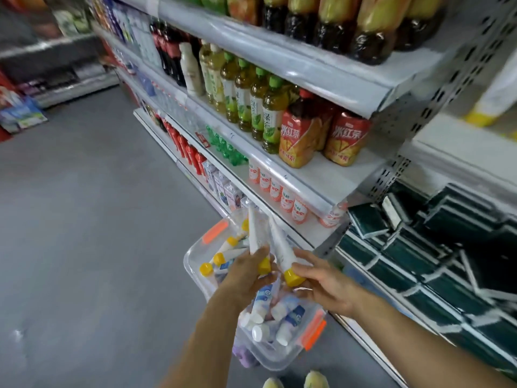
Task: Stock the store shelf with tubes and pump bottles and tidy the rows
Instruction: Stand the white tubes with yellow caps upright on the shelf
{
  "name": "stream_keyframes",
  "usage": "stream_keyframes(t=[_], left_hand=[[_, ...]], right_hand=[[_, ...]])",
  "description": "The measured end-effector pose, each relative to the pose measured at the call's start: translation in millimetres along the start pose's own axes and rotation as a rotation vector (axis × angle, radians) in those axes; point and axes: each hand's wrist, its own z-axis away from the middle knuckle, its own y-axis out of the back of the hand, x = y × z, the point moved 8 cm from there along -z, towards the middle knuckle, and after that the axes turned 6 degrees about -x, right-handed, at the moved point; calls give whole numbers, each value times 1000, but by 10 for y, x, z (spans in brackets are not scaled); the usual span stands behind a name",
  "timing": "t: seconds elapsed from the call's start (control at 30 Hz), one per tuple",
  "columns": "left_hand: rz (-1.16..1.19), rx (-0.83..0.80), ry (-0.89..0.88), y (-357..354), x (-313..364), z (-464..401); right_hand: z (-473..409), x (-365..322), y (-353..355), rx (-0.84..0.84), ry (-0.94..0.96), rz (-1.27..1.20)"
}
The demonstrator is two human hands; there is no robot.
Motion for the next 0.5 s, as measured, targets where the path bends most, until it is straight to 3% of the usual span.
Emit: stream_keyframes(t=[0.23,0.5], left_hand=[[-29,-118,-160,-829,208,264],[-16,-159,-158,-1768,133,518]], right_hand=[[701,-340,321,318,157,500],[1644,-693,677,433,342,575]])
